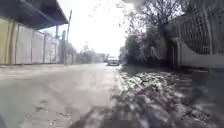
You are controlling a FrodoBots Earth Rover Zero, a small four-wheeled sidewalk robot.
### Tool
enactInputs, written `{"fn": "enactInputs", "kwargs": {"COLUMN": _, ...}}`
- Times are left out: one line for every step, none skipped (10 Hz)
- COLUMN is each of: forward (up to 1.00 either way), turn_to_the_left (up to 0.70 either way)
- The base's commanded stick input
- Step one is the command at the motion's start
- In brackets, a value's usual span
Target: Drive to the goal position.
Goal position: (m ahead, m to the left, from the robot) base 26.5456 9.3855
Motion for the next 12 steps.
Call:
{"fn": "enactInputs", "kwargs": {"forward": 1.0, "turn_to_the_left": -0.02}}
{"fn": "enactInputs", "kwargs": {"forward": 1.0, "turn_to_the_left": -0.02}}
{"fn": "enactInputs", "kwargs": {"forward": 1.0, "turn_to_the_left": -0.02}}
{"fn": "enactInputs", "kwargs": {"forward": 1.0, "turn_to_the_left": -0.02}}
{"fn": "enactInputs", "kwargs": {"forward": 1.0, "turn_to_the_left": -0.02}}
{"fn": "enactInputs", "kwargs": {"forward": 1.0, "turn_to_the_left": -0.02}}
{"fn": "enactInputs", "kwargs": {"forward": 1.0, "turn_to_the_left": -0.01}}
{"fn": "enactInputs", "kwargs": {"forward": 1.0, "turn_to_the_left": 0.0}}
{"fn": "enactInputs", "kwargs": {"forward": 1.0, "turn_to_the_left": 0.0}}
{"fn": "enactInputs", "kwargs": {"forward": 1.0, "turn_to_the_left": 0.0}}
{"fn": "enactInputs", "kwargs": {"forward": 1.0, "turn_to_the_left": 0.0}}
{"fn": "enactInputs", "kwargs": {"forward": 1.0, "turn_to_the_left": 0.0}}
